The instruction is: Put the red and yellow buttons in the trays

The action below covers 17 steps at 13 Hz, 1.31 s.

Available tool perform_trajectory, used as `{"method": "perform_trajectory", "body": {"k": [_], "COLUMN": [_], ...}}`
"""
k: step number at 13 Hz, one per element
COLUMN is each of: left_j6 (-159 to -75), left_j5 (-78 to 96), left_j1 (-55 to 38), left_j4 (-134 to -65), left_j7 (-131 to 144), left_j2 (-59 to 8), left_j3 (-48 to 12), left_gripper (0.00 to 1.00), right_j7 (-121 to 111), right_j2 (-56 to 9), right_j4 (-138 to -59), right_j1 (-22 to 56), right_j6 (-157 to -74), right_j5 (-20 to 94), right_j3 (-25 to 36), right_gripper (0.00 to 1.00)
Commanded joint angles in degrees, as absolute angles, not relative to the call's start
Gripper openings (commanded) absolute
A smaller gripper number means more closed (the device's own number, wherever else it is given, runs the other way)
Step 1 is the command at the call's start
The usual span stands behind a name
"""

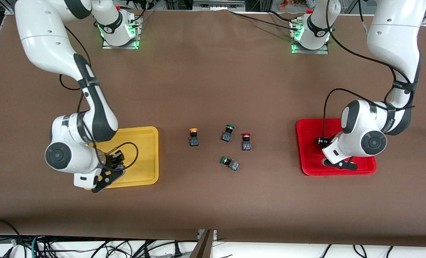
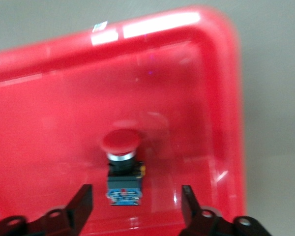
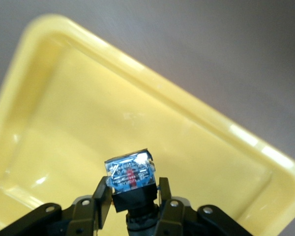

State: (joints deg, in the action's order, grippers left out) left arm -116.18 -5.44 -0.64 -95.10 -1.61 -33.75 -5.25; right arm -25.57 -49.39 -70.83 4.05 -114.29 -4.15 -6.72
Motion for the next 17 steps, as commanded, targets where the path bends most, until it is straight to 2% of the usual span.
{"method": "perform_trajectory", "body": {"k": [1, 3, 4, 6, 11, 17], "left_j6": [-114.1, -117.5, -122.4, -127.9, -134.4, -139.7], "left_j5": [-5.4, -1.7, 0.8, 1.6, -7.1, -15.7], "left_j1": [-1.9, -2.4, -3.5, -7.9, -16.1, -17.3], "left_j4": [-92.2, -91.0, -90.6, -91.0, -90.5, -91.2], "left_j7": [0.3, 1.8, 1.8, 4.2, 20.8, 25.1], "left_j2": [-31.2, -34.2, -35.8, -38.0, -42.4, -45.3], "left_j3": [-9.6, -13.6, -14.7, -14.6, -14.2, -14.1], "left_gripper": [1.00, 1.00, 1.00, 1.00, 1.00, 1.00], "right_j7": [-25.2, -23.2, -19.4, -9.8, 18.7, 36.1], "right_j2": [-48.3, -47.9, -47.4, -46.7, -47.0, -48.1], "right_j4": [-72.9, -72.7, -72.7, -72.5, -72.5, -78.3], "right_j1": [3.7, 4.2, 4.4, 6.9, 14.7, 24.6], "right_j6": [-114.8, -114.3, -113.8, -111.5, -112.6, -125.9], "right_j5": [-1.0, 1.0, 1.0, 1.1, 0.9, -0.2], "right_j3": [-7.6, -7.7, -8.0, -9.7, -14.6, -12.9], "right_gripper": [0.72, 0.72, 0.72, 0.74, 0.74, 0.74]}}
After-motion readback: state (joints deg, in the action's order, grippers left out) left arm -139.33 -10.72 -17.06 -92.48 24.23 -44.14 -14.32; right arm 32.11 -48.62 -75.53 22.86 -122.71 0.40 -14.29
